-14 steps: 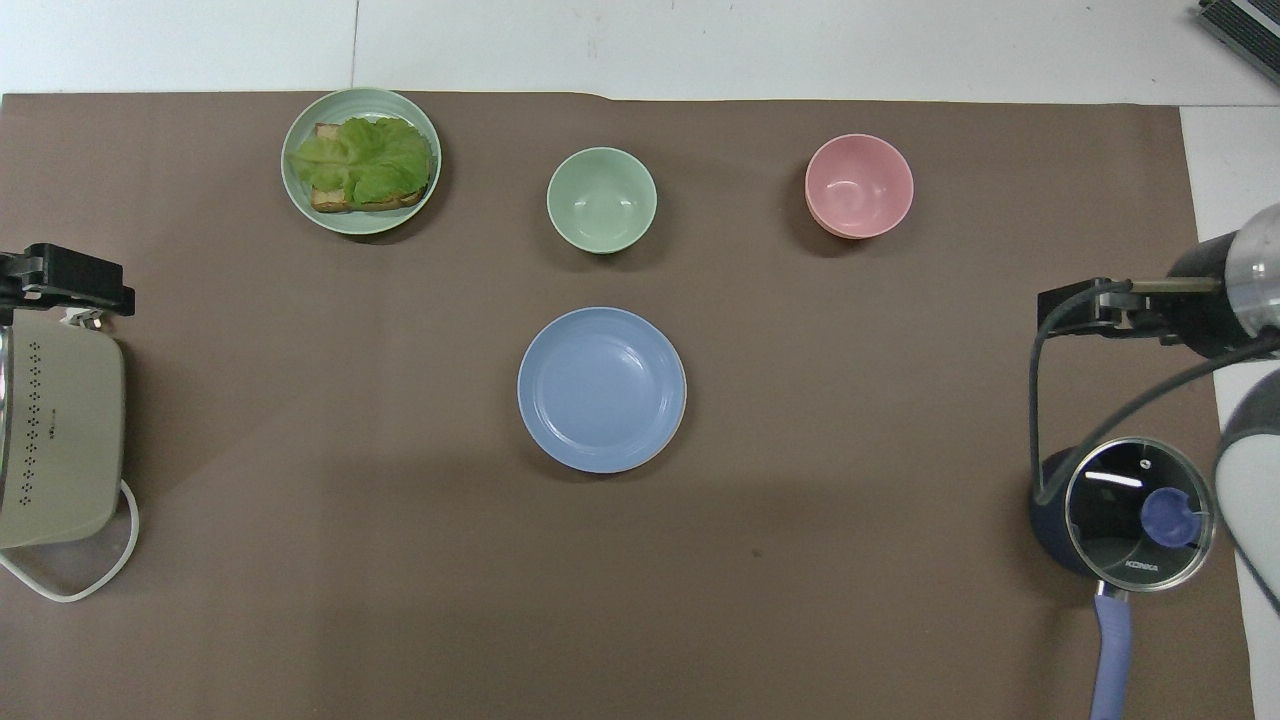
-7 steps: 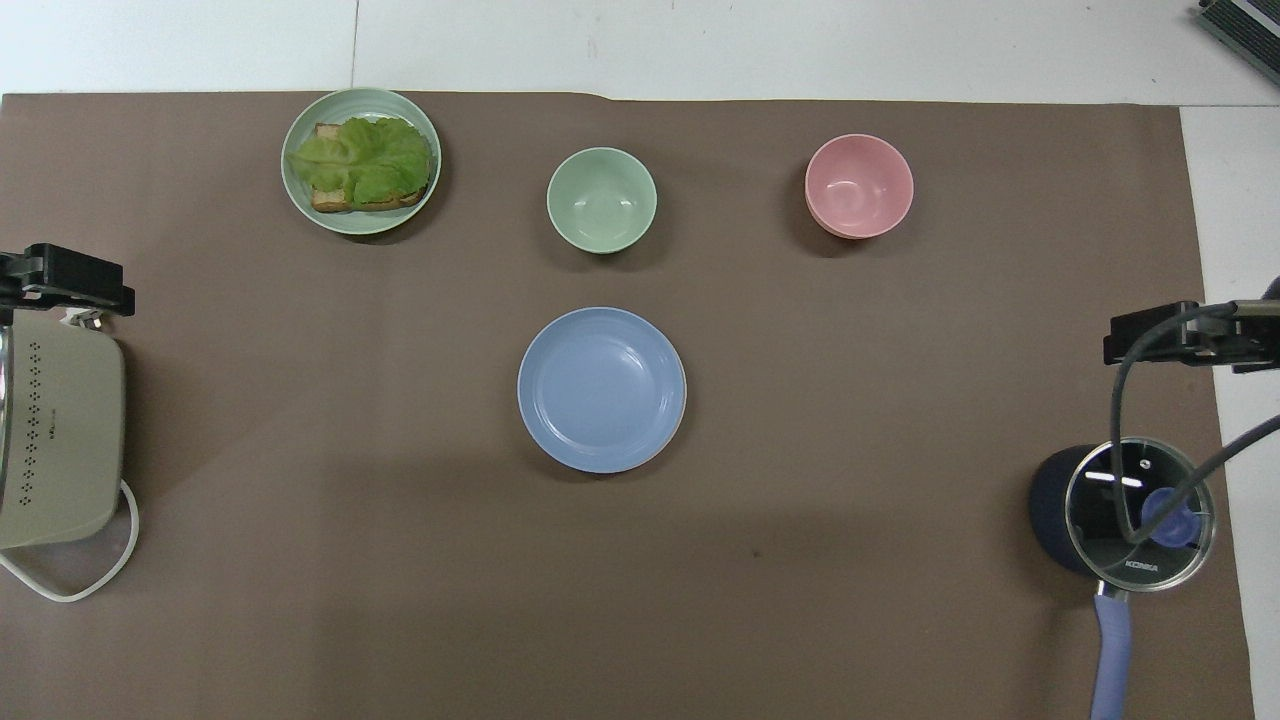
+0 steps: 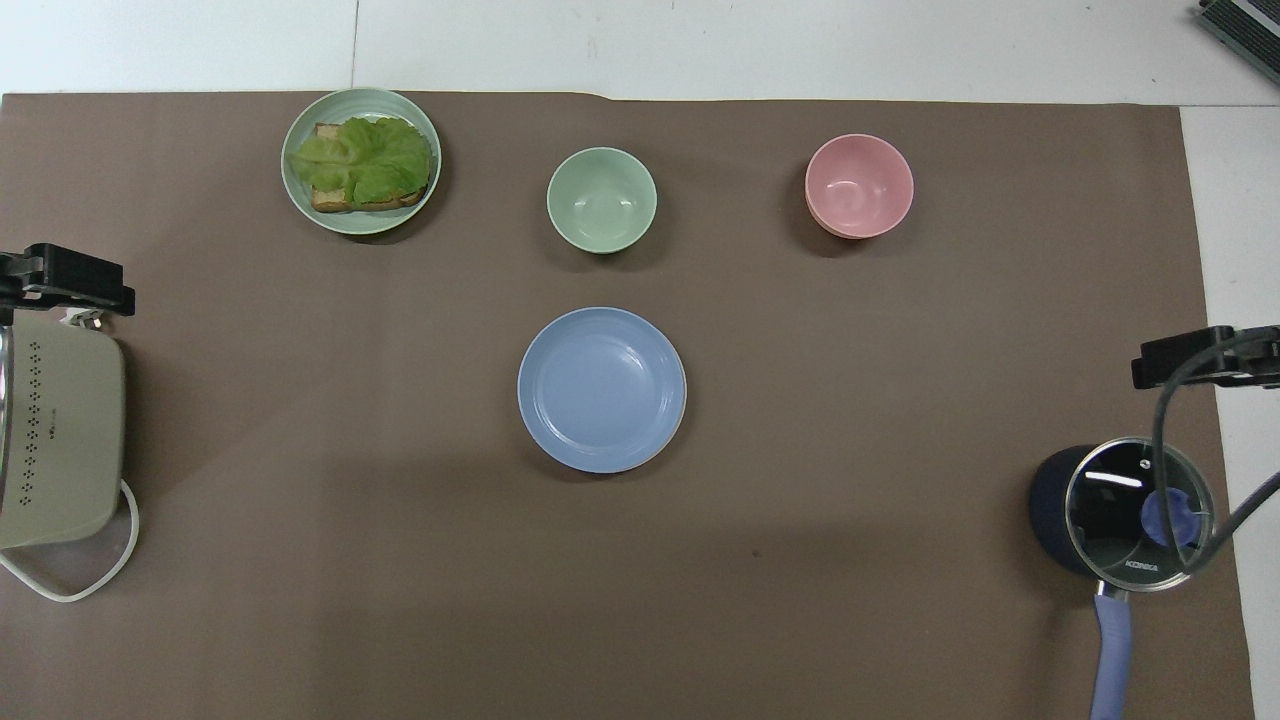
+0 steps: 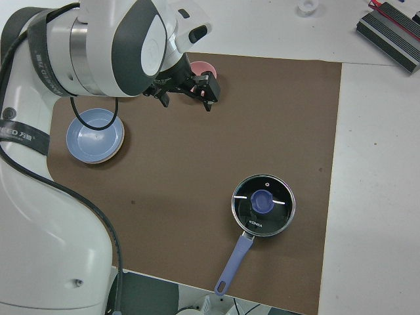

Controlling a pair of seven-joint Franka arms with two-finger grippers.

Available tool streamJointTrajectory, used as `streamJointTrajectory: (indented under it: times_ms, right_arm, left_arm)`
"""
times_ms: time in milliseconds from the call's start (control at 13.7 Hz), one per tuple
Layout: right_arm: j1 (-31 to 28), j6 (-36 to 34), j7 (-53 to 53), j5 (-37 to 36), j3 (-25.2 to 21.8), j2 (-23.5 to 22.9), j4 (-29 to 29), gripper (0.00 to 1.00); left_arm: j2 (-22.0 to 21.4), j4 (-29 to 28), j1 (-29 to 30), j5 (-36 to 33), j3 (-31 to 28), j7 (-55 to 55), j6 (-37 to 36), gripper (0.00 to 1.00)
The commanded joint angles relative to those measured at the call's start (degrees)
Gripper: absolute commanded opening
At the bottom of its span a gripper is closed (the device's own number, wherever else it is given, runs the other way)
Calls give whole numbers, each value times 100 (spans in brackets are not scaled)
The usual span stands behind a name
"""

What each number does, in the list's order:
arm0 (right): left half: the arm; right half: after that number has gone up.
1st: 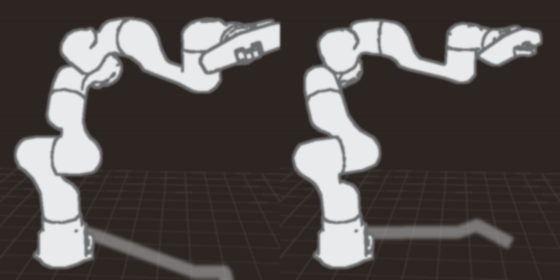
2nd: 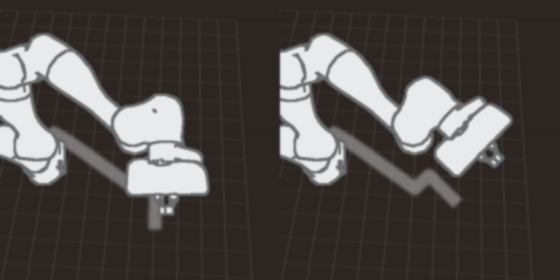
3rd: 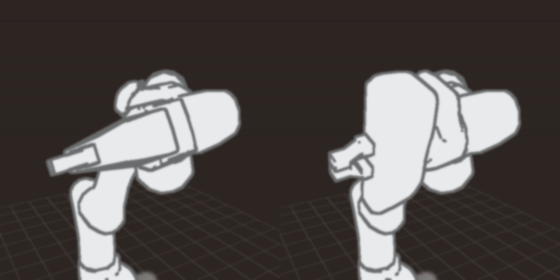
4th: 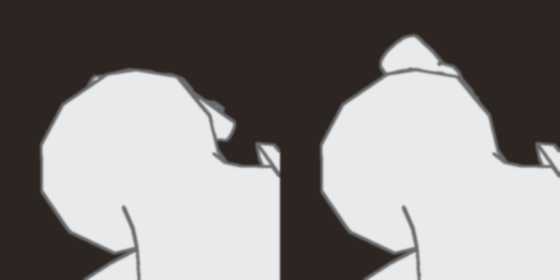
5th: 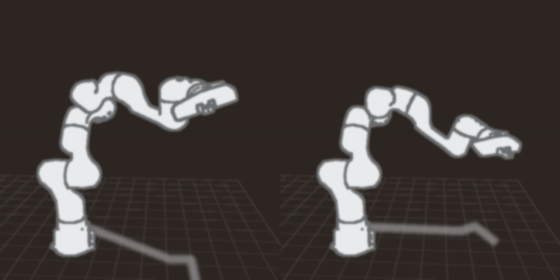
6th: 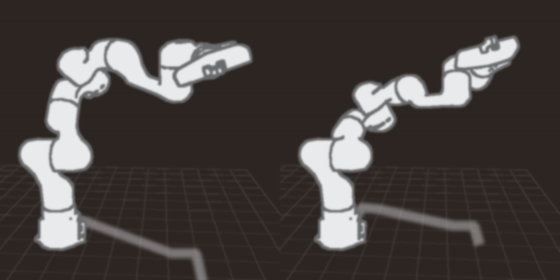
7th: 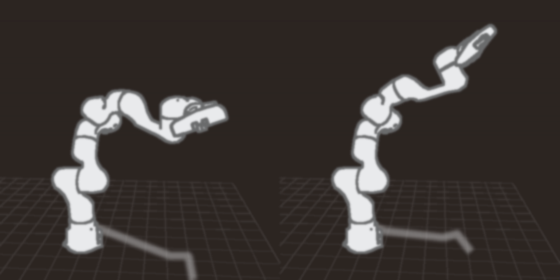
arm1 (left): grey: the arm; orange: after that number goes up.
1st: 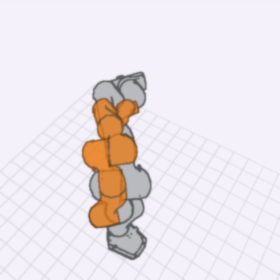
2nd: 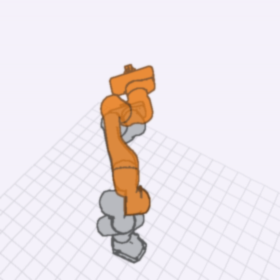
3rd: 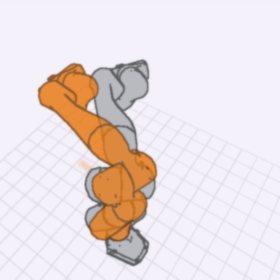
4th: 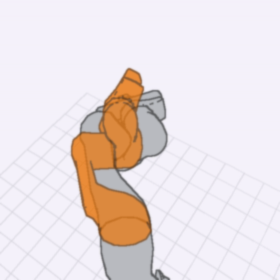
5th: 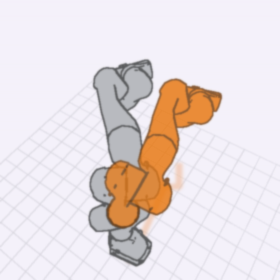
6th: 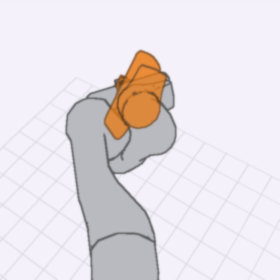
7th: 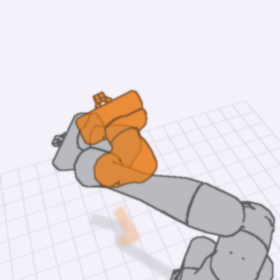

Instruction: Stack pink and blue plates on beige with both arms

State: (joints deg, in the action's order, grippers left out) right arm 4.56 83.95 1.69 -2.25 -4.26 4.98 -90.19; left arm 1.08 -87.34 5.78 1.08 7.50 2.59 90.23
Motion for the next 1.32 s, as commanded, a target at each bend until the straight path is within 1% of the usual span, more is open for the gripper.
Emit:
streamJointTrajectory:
  times_ms: [0,1244]
  right_arm:
    - [-87,43,-134,75,13,214,-297,100]
    - [-87,51,-55,84,31,205,-262,100]
  left_arm:
    - [-37,-11,20,-99,23,-57,-76,100]
    - [-29,-11,20,-99,23,-57,-76,100]
